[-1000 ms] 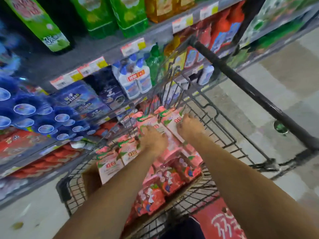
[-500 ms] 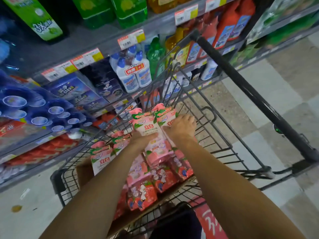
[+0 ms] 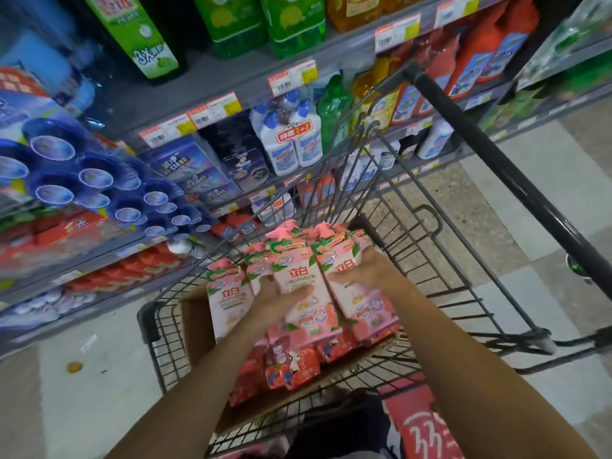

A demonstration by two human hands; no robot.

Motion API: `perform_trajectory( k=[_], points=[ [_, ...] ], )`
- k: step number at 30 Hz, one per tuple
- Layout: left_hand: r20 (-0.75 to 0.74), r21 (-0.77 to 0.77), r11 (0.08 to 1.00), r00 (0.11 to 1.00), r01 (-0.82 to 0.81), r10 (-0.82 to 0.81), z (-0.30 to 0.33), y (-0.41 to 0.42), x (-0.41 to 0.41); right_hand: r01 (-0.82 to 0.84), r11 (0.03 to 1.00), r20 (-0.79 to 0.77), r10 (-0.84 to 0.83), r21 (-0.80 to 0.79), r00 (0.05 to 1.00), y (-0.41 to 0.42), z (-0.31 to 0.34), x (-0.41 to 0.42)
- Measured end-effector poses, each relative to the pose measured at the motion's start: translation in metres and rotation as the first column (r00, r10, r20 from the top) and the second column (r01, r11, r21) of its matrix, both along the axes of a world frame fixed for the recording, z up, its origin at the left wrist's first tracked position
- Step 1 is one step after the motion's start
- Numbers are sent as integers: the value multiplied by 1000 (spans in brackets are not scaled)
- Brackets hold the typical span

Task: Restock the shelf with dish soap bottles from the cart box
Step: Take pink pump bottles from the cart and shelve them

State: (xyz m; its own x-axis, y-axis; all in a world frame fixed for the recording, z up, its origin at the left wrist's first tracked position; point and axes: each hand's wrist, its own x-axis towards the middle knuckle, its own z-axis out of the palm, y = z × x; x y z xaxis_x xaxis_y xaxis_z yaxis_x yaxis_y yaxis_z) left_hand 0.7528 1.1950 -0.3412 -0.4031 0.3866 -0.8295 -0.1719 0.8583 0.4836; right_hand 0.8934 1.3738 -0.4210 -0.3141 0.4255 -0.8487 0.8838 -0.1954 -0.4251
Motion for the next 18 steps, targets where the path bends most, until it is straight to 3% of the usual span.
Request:
perform_trajectory(
  k=[2, 6, 12, 18],
  points=[
    [-28, 29, 999, 999, -30, 31, 1, -7, 5, -2, 998, -9, 2, -58, 1000, -7, -8, 14],
    [-37, 72, 995, 997, -67, 70, 6, -17, 17, 63, 998, -136, -66, -27, 989, -33, 34, 32],
    [-50, 209, 958, 976, -197, 212, 16, -58, 23, 184, 983, -304, -180, -13, 936, -61, 33, 39],
    [2, 397, 873, 952, -283, 307, 43, -118, 1, 280, 960, -437, -238, 33, 867, -119, 114, 13]
  ],
)
